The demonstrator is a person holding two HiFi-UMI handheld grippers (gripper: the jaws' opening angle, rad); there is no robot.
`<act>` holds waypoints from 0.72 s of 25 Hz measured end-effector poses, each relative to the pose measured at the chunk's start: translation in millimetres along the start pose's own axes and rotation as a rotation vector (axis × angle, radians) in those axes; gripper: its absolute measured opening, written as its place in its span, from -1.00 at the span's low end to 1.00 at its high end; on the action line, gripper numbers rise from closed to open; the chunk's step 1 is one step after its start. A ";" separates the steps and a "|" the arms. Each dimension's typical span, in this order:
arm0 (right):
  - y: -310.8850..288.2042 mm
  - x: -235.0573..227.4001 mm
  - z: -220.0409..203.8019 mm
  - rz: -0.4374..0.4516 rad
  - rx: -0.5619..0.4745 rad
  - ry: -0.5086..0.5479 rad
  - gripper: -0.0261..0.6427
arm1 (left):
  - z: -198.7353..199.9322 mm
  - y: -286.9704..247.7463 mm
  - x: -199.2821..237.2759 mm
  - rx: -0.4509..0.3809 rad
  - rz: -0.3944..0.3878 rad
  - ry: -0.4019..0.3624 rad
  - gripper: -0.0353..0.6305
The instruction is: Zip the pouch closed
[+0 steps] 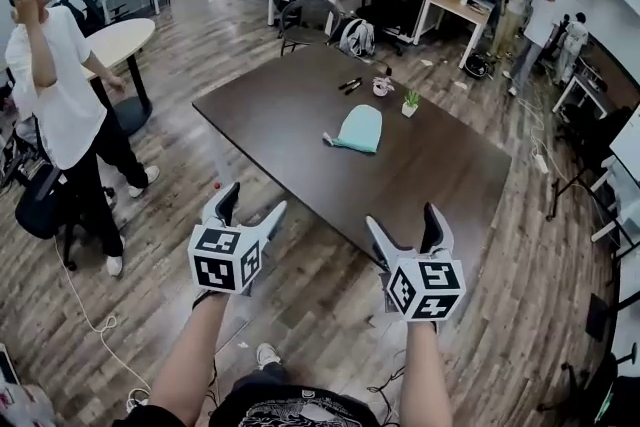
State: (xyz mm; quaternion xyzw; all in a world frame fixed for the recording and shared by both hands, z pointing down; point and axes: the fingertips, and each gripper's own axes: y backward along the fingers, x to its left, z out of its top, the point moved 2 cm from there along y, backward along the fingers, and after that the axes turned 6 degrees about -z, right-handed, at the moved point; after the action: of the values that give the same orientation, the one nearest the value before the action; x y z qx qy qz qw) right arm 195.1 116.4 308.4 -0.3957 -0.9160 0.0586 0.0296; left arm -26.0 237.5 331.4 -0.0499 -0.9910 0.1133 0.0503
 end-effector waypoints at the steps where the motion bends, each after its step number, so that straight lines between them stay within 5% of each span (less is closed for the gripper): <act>1: -7.7 3.5 1.6 -0.014 0.002 0.000 0.47 | 2.1 -7.5 8.0 0.002 -0.016 0.000 0.16; 18: -92.8 6.0 8.5 -0.184 0.015 -0.034 0.47 | 29.3 -106.7 91.4 0.015 -0.150 -0.036 0.16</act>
State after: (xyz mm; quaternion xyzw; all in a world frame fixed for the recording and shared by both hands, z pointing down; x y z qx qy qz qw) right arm 123.2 57.0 312.2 -0.3085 -0.9484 0.0693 0.0225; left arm -129.1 137.8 335.6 0.0271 -0.9918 0.1176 0.0413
